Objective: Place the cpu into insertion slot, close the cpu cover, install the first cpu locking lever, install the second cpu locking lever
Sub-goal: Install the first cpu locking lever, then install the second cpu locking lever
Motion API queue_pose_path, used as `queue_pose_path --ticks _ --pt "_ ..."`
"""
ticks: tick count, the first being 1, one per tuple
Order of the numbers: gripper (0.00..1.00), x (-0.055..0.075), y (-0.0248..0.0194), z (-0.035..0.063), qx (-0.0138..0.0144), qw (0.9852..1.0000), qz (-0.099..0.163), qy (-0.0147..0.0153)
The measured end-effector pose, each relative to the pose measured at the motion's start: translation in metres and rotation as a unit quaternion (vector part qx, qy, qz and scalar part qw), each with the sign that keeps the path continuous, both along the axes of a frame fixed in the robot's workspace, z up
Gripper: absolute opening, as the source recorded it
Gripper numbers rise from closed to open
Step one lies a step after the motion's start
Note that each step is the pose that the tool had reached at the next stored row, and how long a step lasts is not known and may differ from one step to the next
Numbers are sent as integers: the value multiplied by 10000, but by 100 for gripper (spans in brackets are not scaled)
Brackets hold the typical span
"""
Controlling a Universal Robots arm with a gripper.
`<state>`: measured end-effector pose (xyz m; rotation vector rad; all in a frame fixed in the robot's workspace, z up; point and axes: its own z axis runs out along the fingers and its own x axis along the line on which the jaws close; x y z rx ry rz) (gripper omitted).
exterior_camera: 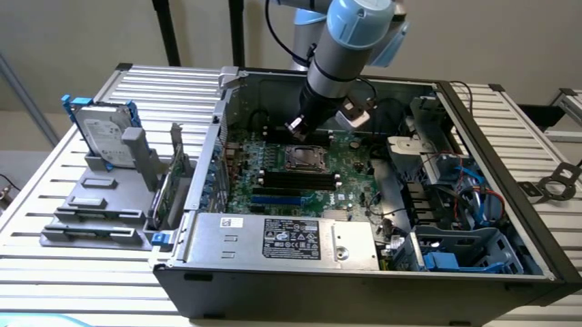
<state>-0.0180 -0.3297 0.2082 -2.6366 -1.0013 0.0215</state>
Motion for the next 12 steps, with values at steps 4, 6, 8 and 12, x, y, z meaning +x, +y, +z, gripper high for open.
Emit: queue_pose_path --ticks 4,6,8,12 --pt "11 -8 0 0 0 10000 9 0" --pt "11 -8 0 0 -1 10000 12 0" --pt "11 -8 0 0 -1 10000 13 0" --pt "11 -8 0 0 0 10000 15 0"
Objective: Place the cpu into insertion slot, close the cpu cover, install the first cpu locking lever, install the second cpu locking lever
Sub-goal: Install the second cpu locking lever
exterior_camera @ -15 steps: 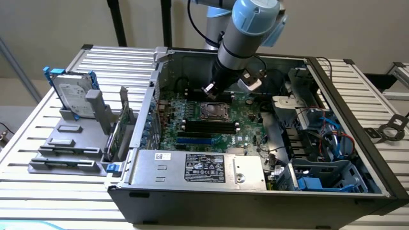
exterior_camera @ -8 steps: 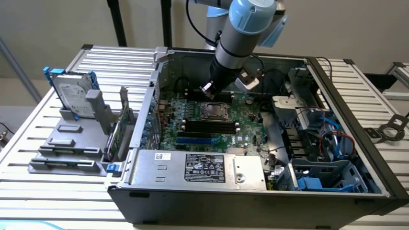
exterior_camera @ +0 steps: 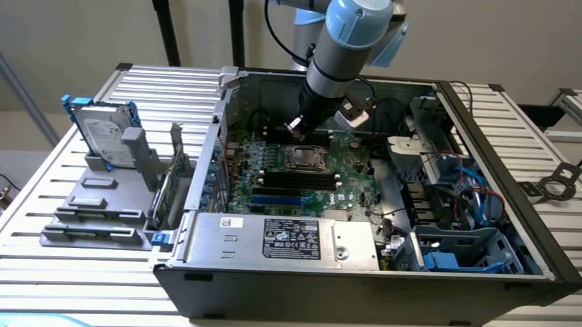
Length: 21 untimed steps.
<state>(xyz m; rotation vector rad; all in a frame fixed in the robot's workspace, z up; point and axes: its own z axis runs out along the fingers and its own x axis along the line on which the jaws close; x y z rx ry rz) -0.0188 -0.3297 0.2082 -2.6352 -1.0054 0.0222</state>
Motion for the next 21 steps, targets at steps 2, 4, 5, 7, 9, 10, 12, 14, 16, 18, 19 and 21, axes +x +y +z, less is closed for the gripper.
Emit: queue_pose_path --ticks 2,4,5,7,9,10,12,14,16,18,19,21 --pt "11 0 0 0 0 10000 1 0" --pt "11 0 -6 2 0 10000 1 0" --pt "11 0 -21 8 -1 10000 1 0" --pt "11 0 -99 36 0 10000 0 10" --pt "11 0 -183 66 0 10000 0 39" --pt "11 0 -226 80 0 10000 0 56" --pt "11 0 -306 107 0 10000 0 86" --pt "11 0 -379 150 0 9999 0 109" --pt "11 0 -448 216 0 9999 0 126" --pt "11 0 -519 291 0 9999 0 137" --pt "11 0 -554 312 -1 9999 0 142" --pt "11 -2 -613 326 -1 9999 0 146"
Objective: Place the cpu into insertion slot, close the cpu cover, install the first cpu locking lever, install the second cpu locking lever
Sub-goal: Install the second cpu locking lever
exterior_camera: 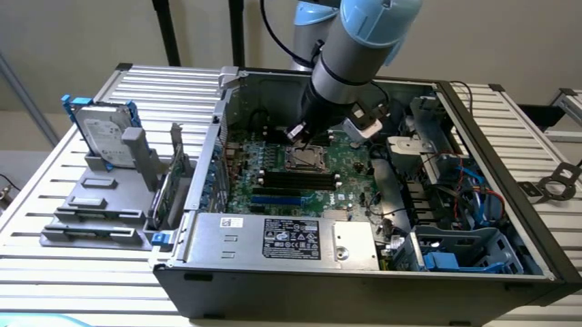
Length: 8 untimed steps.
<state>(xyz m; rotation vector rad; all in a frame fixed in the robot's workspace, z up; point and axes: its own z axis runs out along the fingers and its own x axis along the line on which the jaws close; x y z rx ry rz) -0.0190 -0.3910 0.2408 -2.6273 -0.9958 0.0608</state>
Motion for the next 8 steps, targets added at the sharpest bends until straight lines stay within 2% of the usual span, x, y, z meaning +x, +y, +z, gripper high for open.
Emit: queue_pose_path --ticks 3,8 --pt "11 -19 -59 3 -11 10000 -1 0" --pt "11 -72 -123 2 -38 10000 0 -1"
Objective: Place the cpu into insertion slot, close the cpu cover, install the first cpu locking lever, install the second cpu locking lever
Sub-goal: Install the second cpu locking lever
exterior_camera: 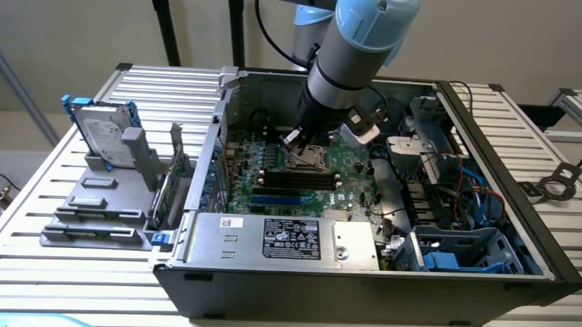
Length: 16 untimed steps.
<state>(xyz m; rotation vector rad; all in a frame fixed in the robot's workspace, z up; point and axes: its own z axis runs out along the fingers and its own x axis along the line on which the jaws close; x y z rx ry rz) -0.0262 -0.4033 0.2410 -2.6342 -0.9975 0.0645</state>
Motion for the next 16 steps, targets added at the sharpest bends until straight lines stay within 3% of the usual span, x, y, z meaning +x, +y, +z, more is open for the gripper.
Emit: queue_pose_path --ticks 7,11,16 --pt "11 -81 -86 0 -27 10000 0 5" --pt "11 -156 -90 -7 -27 10000 0 85" --pt "11 -201 -87 -69 -32 10000 0 90"
